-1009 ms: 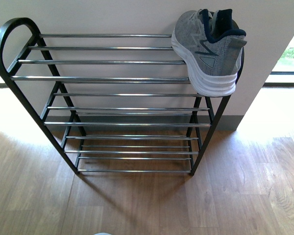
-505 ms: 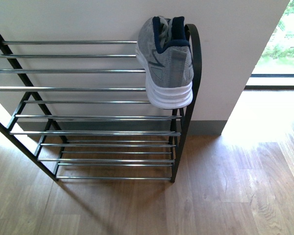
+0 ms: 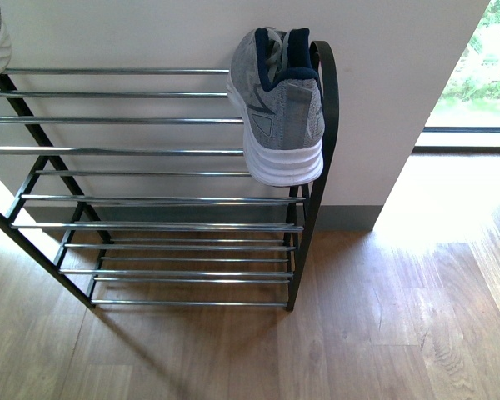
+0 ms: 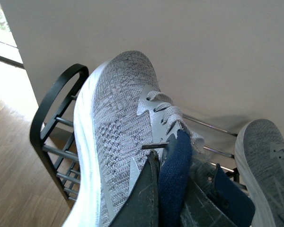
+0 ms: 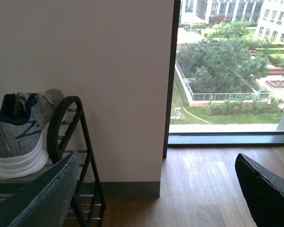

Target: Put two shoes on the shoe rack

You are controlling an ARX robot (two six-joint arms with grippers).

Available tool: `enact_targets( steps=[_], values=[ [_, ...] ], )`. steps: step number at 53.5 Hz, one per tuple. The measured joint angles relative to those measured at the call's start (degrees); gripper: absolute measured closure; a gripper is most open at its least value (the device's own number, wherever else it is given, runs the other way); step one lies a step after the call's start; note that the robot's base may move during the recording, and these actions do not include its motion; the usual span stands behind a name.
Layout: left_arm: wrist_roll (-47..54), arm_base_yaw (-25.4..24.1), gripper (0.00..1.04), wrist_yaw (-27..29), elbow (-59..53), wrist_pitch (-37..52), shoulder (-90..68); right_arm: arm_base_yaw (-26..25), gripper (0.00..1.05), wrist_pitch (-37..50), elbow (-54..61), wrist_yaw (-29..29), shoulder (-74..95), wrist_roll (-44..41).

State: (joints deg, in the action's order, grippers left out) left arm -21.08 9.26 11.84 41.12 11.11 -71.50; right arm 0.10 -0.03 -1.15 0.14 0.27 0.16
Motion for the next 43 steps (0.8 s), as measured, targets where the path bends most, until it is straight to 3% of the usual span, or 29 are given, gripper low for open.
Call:
enact_targets(
  steps=[26,43],
  values=[
    [2.5,11.6,1.03,5.4,12.7,14.1,-26.8,0.0,0.09,0.0,0.0,0.0,0.0,0.0],
    [2.4,13.6,1.03,10.7,17.7,16.2,-35.8,0.0,0.09,0.0,0.0,0.0,0.0,0.0]
  ],
)
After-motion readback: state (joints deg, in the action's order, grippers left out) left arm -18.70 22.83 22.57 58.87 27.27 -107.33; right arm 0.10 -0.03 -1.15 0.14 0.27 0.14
